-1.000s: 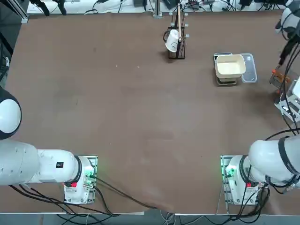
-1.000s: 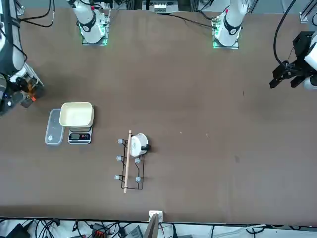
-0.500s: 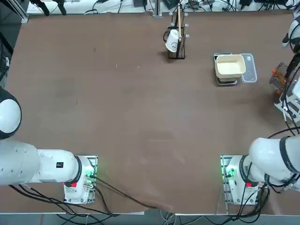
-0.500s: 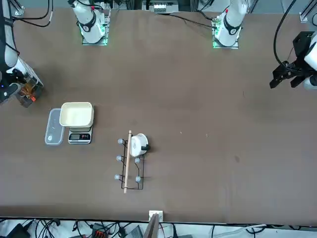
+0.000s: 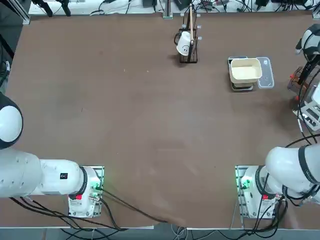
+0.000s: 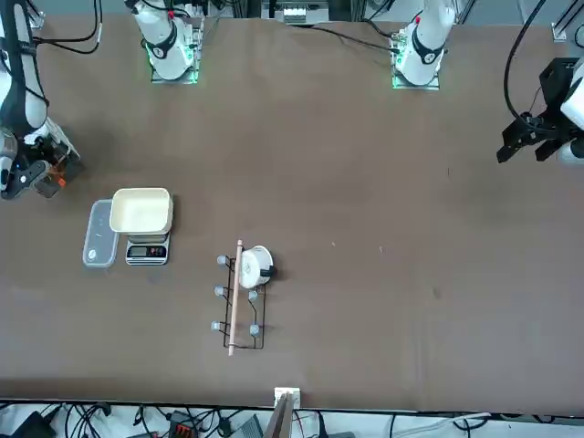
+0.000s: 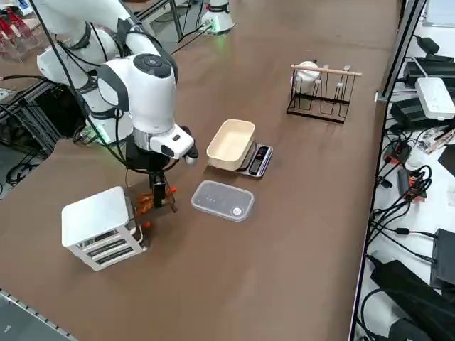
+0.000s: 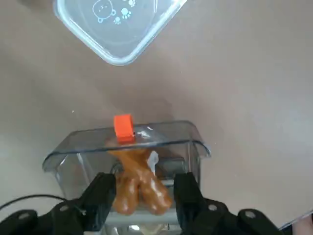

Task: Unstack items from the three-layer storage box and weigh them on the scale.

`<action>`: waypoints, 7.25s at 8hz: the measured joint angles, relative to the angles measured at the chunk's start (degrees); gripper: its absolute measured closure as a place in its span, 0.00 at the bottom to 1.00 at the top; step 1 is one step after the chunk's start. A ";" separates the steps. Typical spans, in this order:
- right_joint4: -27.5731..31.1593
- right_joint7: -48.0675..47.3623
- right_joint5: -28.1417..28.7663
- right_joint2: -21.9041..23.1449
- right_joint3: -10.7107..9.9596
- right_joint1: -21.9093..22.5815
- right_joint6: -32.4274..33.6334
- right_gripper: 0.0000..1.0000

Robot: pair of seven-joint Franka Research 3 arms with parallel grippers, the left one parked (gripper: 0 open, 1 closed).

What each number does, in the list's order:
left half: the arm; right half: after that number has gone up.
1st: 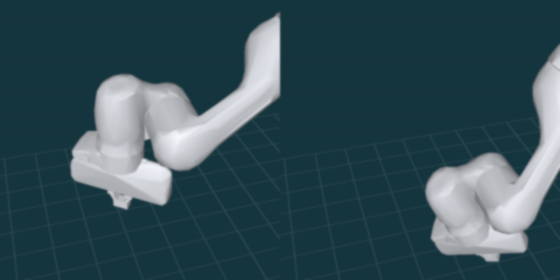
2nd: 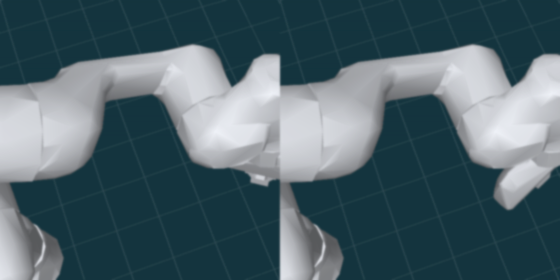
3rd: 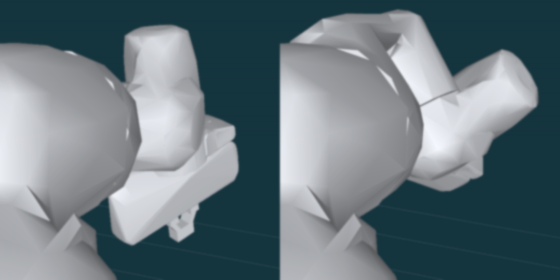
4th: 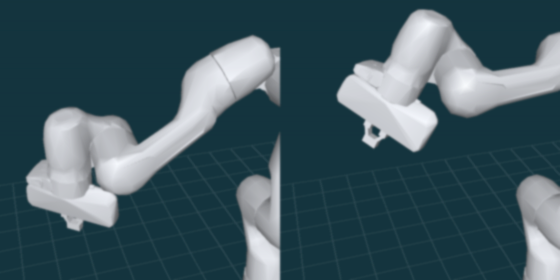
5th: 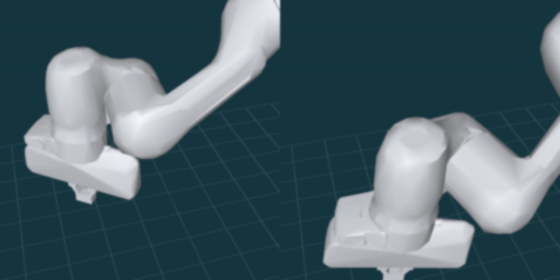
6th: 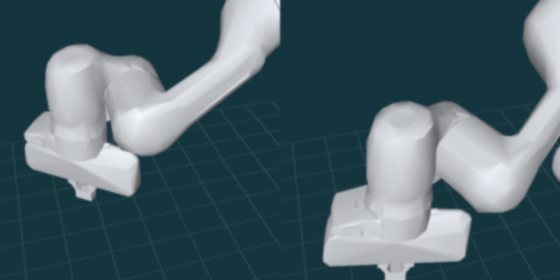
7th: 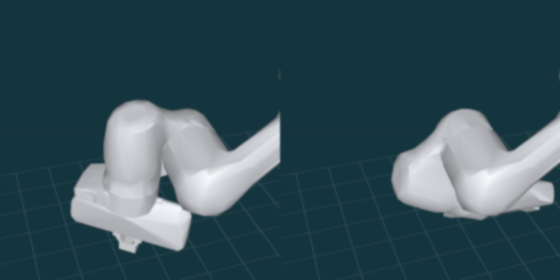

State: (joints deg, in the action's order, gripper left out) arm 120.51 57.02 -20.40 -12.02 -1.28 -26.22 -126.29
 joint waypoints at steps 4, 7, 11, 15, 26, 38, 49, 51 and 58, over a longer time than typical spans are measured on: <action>1.55 -0.14 0.00 -1.57 -0.04 -0.81 -2.46 0.27; 1.51 -0.26 0.02 -1.16 -0.02 -0.81 -2.72 0.63; -1.85 -0.92 3.84 3.56 0.88 0.02 6.53 0.63; -10.49 -16.08 22.87 5.19 1.38 6.50 19.69 0.63; -9.65 -51.27 25.65 -7.11 1.53 21.15 6.43 0.09; -1.05 -15.96 -3.94 -1.97 -3.52 15.69 9.48 0.98; 1.79 -10.49 -9.41 -2.58 -3.60 4.61 5.89 0.98; 1.79 -10.49 -9.41 -2.57 -3.61 3.83 5.98 0.98; 1.38 -10.58 -7.18 -2.13 -2.99 2.18 6.03 0.96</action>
State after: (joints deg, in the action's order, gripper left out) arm 121.90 46.44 -27.58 -14.15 -4.27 -24.04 -120.26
